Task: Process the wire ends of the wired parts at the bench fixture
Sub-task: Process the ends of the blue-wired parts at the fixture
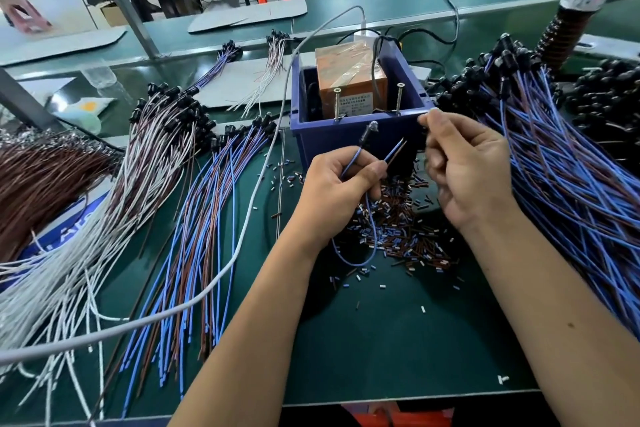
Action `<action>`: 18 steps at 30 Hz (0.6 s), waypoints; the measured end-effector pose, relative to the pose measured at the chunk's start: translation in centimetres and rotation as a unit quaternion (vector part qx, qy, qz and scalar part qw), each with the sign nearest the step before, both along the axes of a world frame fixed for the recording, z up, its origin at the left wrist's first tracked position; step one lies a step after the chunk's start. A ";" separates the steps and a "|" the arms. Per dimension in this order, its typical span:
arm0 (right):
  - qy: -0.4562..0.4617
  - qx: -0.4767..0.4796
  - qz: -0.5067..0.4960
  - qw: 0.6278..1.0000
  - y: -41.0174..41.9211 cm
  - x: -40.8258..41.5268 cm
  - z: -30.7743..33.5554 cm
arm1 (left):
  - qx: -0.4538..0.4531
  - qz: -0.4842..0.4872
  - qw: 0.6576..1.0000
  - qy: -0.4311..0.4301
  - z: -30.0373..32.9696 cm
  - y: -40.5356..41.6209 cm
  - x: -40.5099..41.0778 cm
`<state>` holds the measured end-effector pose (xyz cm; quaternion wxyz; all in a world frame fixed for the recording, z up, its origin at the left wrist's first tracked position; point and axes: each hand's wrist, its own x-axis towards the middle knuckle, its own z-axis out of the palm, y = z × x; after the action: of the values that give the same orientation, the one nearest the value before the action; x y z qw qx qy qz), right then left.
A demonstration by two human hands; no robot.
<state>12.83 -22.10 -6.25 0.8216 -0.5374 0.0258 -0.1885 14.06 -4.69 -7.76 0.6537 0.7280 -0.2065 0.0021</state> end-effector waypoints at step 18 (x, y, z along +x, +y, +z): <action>-0.056 -0.149 -0.003 0.987 1.8 -1.0 0.2 | -0.060 0.204 0.965 -0.152 0.2 -0.9 -1.0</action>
<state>11.86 -20.33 -6.05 0.7319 -0.6423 -0.0466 -0.2228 13.06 -5.54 -7.59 0.6427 0.7053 -0.1498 0.2590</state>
